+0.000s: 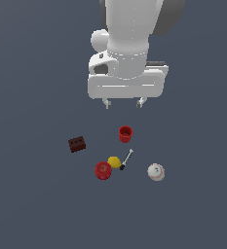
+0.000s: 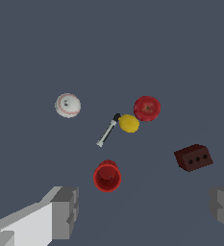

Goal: Pick up a designated object from a clutter of objects.

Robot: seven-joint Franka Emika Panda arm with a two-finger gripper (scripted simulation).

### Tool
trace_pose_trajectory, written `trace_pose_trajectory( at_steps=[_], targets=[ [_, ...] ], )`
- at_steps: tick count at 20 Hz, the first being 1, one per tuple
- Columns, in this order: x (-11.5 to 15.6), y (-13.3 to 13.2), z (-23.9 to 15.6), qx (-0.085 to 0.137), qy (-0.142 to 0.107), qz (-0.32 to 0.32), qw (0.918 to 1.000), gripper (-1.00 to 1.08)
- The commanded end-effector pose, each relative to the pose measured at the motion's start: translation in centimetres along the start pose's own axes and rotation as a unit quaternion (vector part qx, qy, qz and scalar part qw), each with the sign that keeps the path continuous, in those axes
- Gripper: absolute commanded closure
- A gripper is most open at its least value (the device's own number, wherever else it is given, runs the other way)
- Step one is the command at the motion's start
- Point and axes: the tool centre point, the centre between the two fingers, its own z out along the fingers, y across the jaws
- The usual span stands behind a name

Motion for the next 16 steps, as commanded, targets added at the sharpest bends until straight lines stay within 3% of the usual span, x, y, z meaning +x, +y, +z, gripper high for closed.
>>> trace_pose_trajectory(
  at_steps=[1, 9, 16],
  targets=[
    [0.0, -0.1, -0.1, 0.001, 0.000, 0.000, 1.0000, -0.92],
    [1.1, 0.5, 1.5, 0.001, -0.002, 0.009, 1.0000, -0.92],
    [3.4, 1.8, 5.2, 0.002, -0.006, 0.029, 0.9996, -0.92]
  ],
)
